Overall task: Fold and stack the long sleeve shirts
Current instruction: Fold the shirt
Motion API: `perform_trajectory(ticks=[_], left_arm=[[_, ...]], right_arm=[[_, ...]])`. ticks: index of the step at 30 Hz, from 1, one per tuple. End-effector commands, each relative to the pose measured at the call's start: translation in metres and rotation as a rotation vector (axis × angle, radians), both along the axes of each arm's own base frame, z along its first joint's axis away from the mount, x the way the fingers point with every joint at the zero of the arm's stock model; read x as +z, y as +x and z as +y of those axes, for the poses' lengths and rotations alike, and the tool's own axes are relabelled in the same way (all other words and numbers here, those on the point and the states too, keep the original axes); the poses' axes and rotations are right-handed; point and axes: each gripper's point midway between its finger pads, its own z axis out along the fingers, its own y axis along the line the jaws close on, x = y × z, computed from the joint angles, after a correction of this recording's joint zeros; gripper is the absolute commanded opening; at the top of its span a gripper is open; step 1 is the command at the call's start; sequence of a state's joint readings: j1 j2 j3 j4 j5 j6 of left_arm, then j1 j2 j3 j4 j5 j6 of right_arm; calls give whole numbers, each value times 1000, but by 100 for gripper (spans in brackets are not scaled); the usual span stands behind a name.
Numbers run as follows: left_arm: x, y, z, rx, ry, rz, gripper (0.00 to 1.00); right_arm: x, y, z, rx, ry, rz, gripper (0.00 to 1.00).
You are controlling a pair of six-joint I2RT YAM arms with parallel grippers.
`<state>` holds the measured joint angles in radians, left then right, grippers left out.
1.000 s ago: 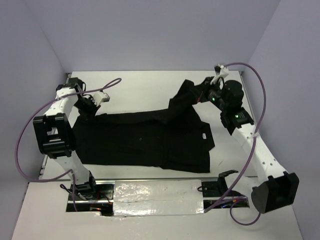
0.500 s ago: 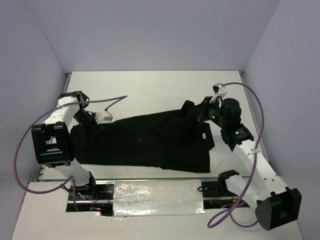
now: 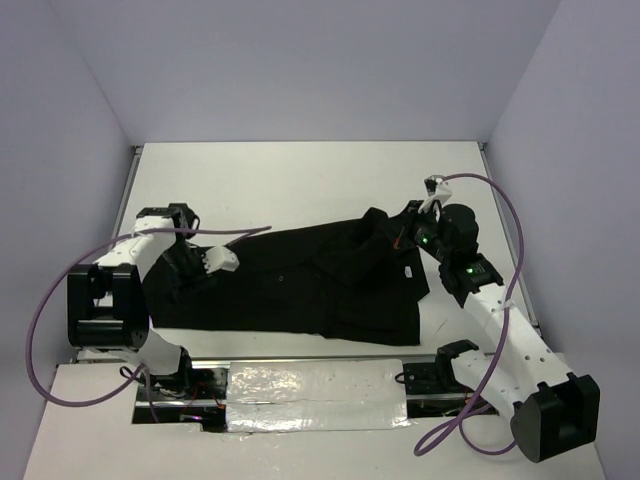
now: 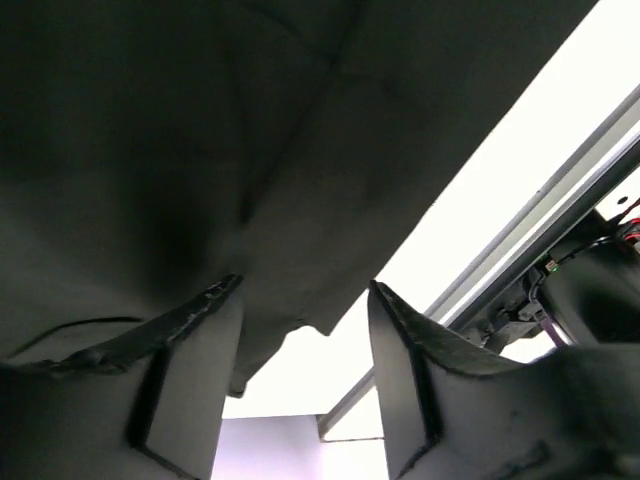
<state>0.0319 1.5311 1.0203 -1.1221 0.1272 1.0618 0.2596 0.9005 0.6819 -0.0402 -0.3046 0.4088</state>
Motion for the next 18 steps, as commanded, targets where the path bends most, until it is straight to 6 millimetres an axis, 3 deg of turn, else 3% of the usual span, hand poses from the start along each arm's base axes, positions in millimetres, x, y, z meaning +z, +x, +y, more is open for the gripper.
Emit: perform_trajectory(ticks=[1,4,6,10,16,18], left_arm=[[4,22,2,14,46,-161,56],[0,27,-10,37,28,-214,47],[-10,29,-10,58,45,-230,46],[-19,44,-3,118,93,-286,55],[-38,20,-9,95,68,-140,66],[-39,27,-5,109,86,-170,68]], right_arm=[[14,-2,5,12,46,-59,0],[11,-2,5,17,46,-49,0],[10,-2,5,14,43,-46,0],[6,-4,4,9,43,-45,0],[3,-4,3,12,29,-41,0],[3,-3,3,12,22,-40,0]])
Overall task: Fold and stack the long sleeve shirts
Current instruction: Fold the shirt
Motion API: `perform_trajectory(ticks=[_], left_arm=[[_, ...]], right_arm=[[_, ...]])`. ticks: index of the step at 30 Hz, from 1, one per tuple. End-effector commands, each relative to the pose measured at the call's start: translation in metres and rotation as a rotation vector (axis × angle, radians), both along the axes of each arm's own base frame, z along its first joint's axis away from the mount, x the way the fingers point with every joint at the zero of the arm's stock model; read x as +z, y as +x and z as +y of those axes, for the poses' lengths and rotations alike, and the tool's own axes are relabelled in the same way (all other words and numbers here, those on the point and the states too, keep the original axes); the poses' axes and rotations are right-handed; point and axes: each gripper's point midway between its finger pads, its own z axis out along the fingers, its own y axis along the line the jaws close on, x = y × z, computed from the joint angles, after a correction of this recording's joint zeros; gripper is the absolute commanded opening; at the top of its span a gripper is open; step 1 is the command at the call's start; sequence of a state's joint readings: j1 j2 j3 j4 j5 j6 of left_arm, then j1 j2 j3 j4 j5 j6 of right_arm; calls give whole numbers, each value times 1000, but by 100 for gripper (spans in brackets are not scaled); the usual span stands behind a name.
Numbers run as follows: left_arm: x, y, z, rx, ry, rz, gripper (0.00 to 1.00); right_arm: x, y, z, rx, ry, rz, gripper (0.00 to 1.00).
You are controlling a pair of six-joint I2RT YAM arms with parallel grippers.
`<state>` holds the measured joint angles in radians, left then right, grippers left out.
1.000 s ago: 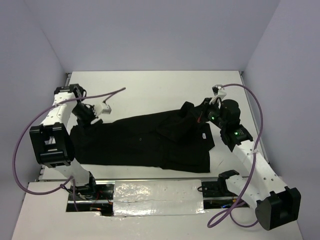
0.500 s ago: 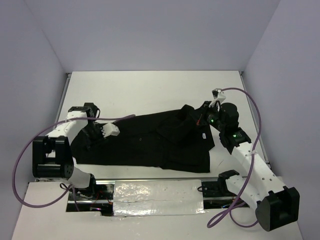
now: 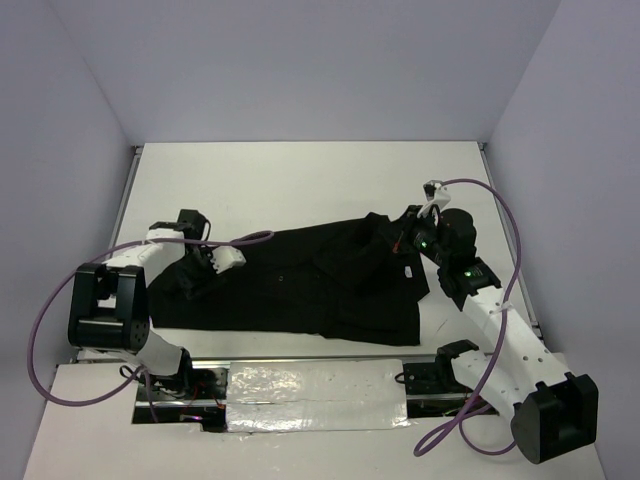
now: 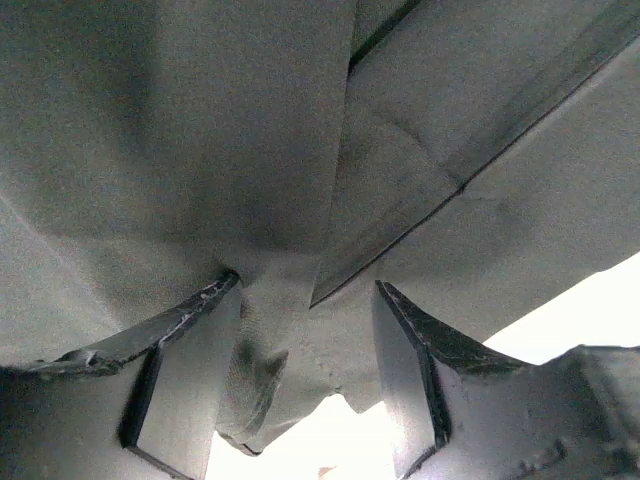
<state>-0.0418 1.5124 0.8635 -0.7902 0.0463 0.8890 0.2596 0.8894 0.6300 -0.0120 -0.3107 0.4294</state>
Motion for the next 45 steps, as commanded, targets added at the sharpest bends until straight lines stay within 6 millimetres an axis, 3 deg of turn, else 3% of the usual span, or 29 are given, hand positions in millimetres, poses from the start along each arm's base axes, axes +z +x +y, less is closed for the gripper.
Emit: perform_trajectory(ticks=[1,3,4,6,9,15,17,18,19,24,26,27,29,33,41,45], left_arm=[[-3,3,2,23,10,-11,67],[0,12,3,47,18,-38,63],[4,18,2,60,14,-55,54],[8,23,0,62,2,-68,47],[13,26,0,52,-4,-70,47],[2,20,8,46,36,-55,38],[-1,12,3,46,9,-20,43],[-1,8,-1,39,-14,3,59],[-1,2,-5,19,-38,24,65],[-7,9,-1,37,-13,-17,68],[-12,13,2,57,8,-23,62],[-11,18,5,75,19,-40,52],[-8,21,2,74,3,-54,40],[-5,21,1,66,-1,-56,38],[3,22,9,74,23,-64,23],[12,29,15,87,35,-86,27]], right_arm=[[17,1,3,12,8,-63,0],[17,1,3,14,13,-63,0],[17,2,3,14,13,-63,0],[17,2,4,19,10,-59,0],[17,3,4,22,-1,-60,0],[15,4,4,22,-8,-59,0],[16,4,3,22,-9,-61,0],[14,4,3,21,-14,-55,0],[15,4,3,20,-15,-57,0],[17,4,2,16,-17,-65,0],[19,4,2,18,-15,-67,0],[17,2,2,21,-20,-56,0],[17,1,2,20,-22,-53,0],[15,0,1,20,-27,-49,0],[14,1,3,30,-26,-41,0],[15,2,1,20,-35,-46,0]])
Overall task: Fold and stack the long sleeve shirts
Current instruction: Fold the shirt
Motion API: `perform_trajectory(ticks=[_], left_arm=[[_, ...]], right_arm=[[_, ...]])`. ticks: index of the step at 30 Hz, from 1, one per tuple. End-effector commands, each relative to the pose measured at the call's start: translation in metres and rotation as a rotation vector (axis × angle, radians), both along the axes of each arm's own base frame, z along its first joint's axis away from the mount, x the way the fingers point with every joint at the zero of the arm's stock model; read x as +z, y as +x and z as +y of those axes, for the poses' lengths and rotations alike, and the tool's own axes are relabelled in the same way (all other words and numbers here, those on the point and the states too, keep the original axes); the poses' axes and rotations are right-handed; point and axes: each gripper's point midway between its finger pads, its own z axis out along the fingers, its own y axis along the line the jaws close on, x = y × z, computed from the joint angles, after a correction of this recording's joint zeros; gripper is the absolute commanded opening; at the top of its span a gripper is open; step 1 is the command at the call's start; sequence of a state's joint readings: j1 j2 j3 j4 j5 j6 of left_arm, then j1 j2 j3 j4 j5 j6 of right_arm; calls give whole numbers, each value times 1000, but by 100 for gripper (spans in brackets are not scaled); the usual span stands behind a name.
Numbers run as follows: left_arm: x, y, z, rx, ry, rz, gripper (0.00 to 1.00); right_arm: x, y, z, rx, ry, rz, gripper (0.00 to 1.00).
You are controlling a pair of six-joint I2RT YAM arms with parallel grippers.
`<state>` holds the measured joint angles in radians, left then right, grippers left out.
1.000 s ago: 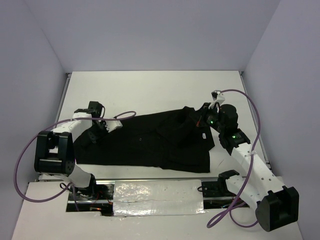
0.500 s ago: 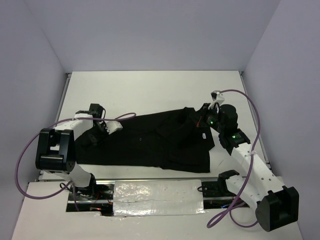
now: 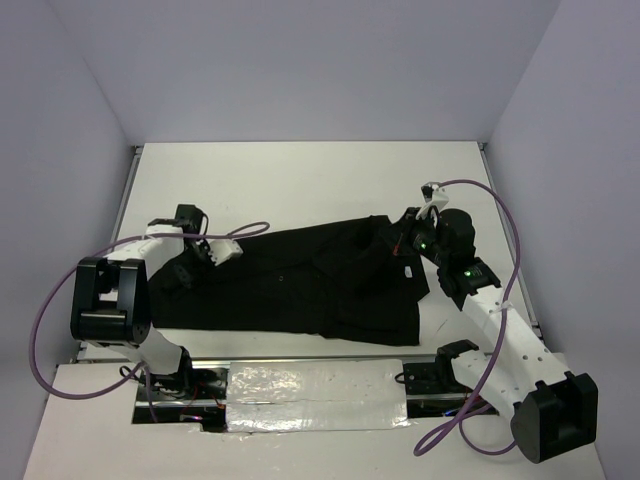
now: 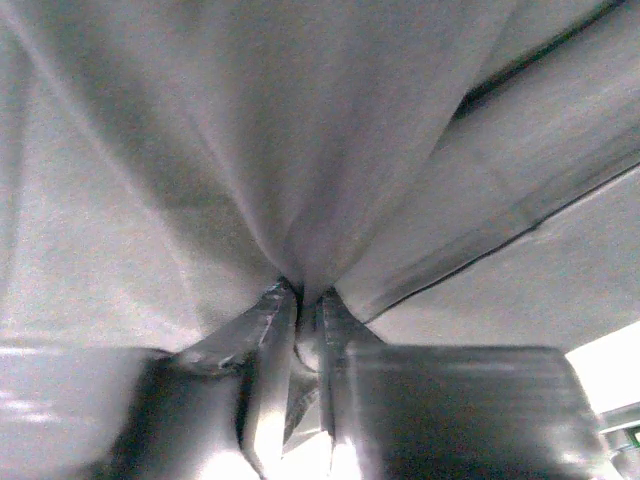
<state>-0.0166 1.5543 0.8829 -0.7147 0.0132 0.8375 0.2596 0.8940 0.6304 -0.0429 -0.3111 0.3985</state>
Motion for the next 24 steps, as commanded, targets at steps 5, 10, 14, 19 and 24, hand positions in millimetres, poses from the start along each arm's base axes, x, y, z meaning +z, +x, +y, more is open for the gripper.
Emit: perform_trajectory(ticks=[5,10,14,19,24], left_arm=[[19,9,5,5,8,-27,52],[18,10,11,32,10,-29,22],[16,7,12,30,10,-6,10],[24,9,12,24,11,-9,0],[39,26,20,31,48,-56,0]], right_arm=[[22,5,4,18,2,-59,0],[22,5,4,20,0,-64,0],[23,5,4,25,-3,-65,0],[22,7,5,26,-10,-60,0],[41,17,5,9,2,-93,0]])
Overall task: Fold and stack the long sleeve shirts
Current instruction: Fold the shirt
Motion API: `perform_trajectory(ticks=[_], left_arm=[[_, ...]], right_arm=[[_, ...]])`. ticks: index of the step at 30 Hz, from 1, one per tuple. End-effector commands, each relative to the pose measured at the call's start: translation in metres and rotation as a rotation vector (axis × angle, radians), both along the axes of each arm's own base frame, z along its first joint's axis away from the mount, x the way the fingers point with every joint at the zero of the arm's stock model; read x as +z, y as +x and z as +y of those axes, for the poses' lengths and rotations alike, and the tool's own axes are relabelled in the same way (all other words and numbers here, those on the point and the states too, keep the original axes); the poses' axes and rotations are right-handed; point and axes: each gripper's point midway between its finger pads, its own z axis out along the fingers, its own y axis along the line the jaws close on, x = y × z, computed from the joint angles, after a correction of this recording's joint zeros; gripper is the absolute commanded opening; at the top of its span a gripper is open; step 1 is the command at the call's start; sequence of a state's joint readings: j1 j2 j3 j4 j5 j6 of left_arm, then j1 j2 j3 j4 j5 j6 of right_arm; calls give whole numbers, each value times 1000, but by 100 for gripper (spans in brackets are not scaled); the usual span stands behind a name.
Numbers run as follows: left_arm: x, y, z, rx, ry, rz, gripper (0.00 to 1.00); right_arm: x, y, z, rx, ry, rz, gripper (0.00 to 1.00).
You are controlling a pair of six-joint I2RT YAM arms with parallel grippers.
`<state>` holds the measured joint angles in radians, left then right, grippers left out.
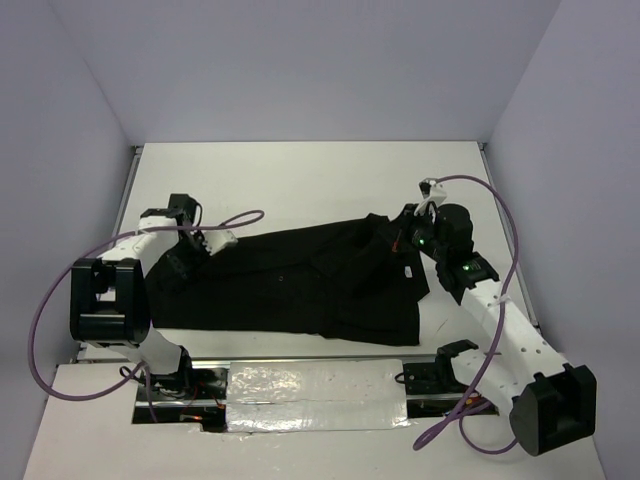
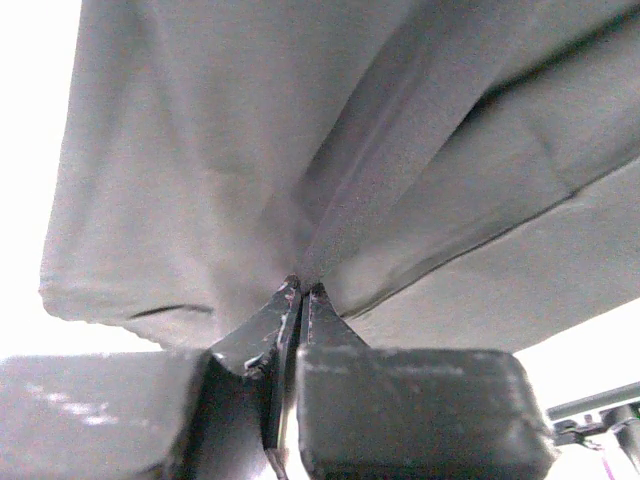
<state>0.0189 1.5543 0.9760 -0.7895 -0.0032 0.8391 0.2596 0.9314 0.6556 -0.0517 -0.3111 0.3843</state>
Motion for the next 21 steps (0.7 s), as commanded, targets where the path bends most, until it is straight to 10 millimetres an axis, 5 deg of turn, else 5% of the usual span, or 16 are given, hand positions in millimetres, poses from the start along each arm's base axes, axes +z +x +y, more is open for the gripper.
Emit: perform_trajectory(ticks=[1,3,13,21], left_arm=[[24,26,10,-1,41,-81,0],[38,49,13,7,56,-143,0],[78,128,44,-22,207,-322,0],[95,152,64,-69,345,-429,0]], right_arm=[[54,19,6,10,14,-127,0],[61,33,7,1,3,-134,0],[175,99,-4,-41,-66,-383,0],[176,96,6,23,-56,-394,0]])
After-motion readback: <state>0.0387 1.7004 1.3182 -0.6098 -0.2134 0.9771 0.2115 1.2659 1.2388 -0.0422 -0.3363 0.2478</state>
